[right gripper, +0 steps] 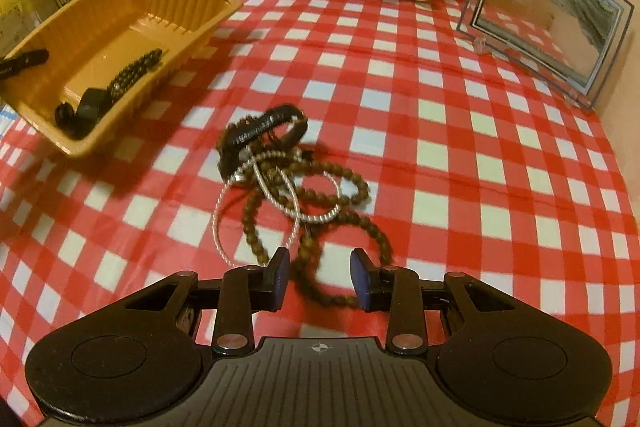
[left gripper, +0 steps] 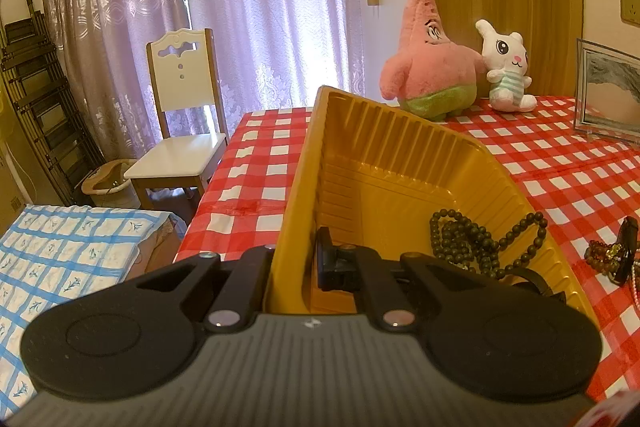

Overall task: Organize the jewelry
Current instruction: 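Grasp a second dark bead string from the pile with the right gripper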

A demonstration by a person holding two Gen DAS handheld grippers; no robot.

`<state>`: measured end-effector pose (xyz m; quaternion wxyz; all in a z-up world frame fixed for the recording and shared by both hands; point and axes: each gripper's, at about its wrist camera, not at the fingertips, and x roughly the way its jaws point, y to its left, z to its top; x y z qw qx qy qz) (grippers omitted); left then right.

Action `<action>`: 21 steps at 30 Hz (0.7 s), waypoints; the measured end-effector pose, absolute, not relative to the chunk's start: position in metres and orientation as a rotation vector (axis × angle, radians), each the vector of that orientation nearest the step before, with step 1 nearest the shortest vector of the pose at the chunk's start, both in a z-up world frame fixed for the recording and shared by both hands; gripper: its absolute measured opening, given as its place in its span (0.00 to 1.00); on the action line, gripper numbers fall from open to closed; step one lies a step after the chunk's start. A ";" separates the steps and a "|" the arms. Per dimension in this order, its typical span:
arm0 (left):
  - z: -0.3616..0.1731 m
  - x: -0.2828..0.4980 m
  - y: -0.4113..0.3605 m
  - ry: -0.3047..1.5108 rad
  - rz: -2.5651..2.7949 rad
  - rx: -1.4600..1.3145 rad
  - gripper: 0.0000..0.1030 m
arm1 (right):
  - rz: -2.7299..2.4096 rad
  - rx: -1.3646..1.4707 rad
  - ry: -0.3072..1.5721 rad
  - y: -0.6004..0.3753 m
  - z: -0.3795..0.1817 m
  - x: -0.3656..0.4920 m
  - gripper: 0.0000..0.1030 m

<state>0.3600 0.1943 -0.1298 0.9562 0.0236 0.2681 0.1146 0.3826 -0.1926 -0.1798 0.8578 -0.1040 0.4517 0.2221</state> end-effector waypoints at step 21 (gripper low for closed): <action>-0.129 0.359 0.192 0.543 0.223 0.051 0.04 | 0.624 -0.254 1.003 -0.189 -0.182 0.373 0.06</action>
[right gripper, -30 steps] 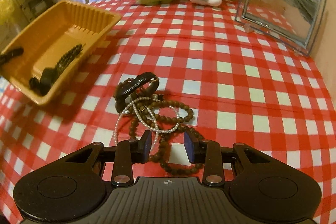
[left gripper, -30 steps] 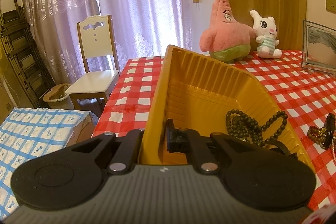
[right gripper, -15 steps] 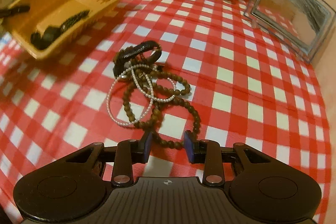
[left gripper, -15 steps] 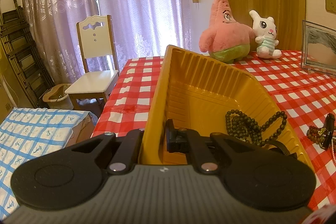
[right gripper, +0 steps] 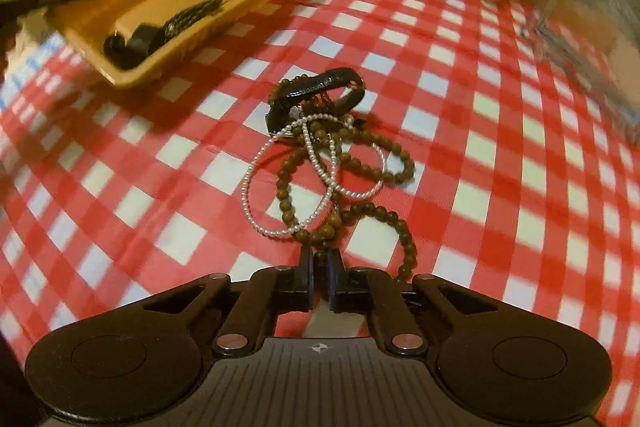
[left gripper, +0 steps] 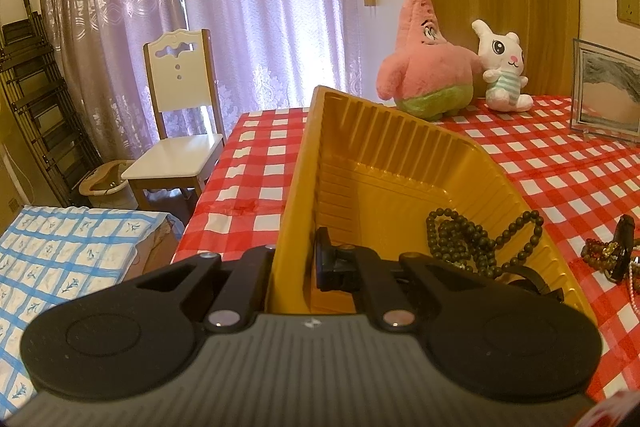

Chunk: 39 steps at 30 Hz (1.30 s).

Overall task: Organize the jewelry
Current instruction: 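Grasp a second dark bead string from the pile with the right gripper, then release the bead string into the orange tray with the right gripper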

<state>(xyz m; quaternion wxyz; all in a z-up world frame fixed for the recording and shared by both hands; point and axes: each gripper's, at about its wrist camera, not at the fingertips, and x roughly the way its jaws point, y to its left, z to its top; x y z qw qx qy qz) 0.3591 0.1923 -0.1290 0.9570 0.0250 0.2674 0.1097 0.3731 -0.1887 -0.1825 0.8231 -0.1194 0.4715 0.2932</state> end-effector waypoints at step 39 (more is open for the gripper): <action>-0.130 0.359 0.190 0.544 0.209 0.037 0.03 | 0.780 0.185 0.723 -0.042 -0.107 0.405 0.45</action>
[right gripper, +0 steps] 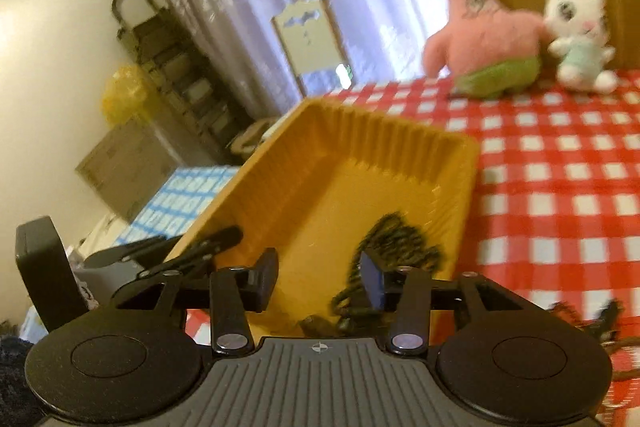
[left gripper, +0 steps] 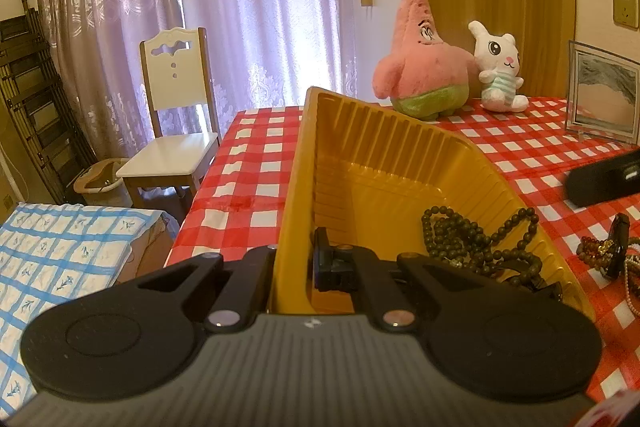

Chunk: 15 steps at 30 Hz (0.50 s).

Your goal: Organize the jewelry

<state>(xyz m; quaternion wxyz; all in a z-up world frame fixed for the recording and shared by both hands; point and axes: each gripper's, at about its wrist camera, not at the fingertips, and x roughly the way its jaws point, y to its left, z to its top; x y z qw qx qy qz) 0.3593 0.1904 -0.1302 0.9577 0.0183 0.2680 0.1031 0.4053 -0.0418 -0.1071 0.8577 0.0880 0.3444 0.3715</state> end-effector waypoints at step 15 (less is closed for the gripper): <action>-0.132 0.360 0.193 0.551 0.210 0.044 0.03 | 0.293 0.054 0.794 -0.177 -0.152 0.415 0.25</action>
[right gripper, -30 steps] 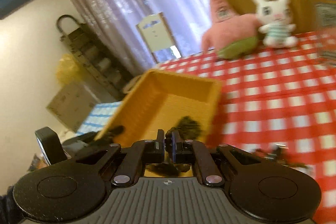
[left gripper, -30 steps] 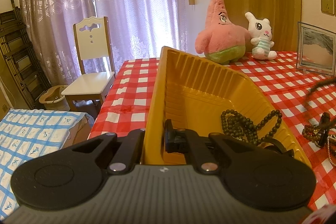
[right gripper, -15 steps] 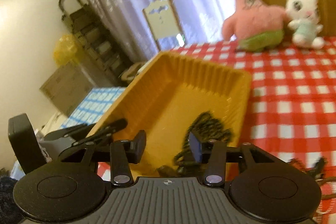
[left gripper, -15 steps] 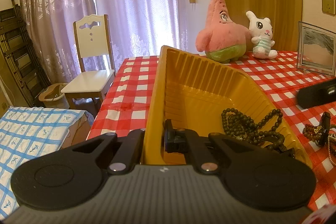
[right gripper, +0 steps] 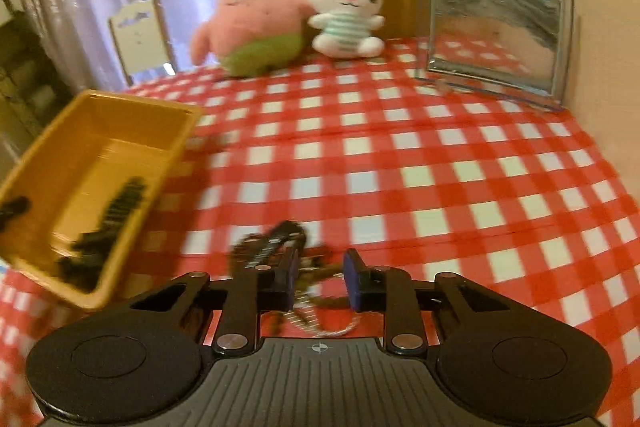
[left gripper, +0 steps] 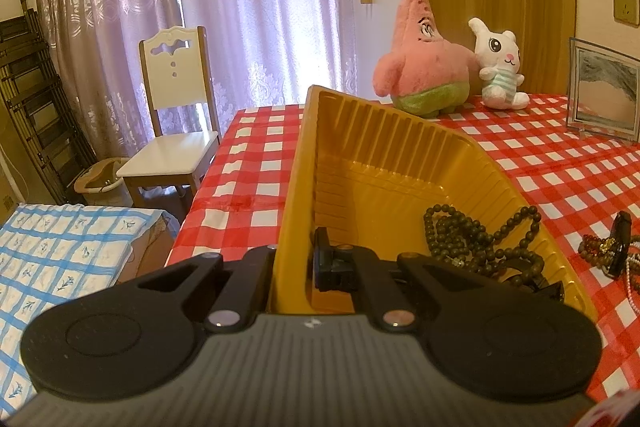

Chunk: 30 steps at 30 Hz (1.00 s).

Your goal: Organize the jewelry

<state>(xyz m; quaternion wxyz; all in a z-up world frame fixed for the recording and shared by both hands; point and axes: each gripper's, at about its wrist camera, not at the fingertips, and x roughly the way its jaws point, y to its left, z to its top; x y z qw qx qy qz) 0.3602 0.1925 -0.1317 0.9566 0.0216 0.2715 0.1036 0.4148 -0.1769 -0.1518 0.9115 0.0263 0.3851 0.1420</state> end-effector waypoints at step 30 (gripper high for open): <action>-0.133 0.360 0.195 0.553 0.209 0.043 0.03 | 0.261 -0.027 0.783 -0.140 -0.188 0.437 0.17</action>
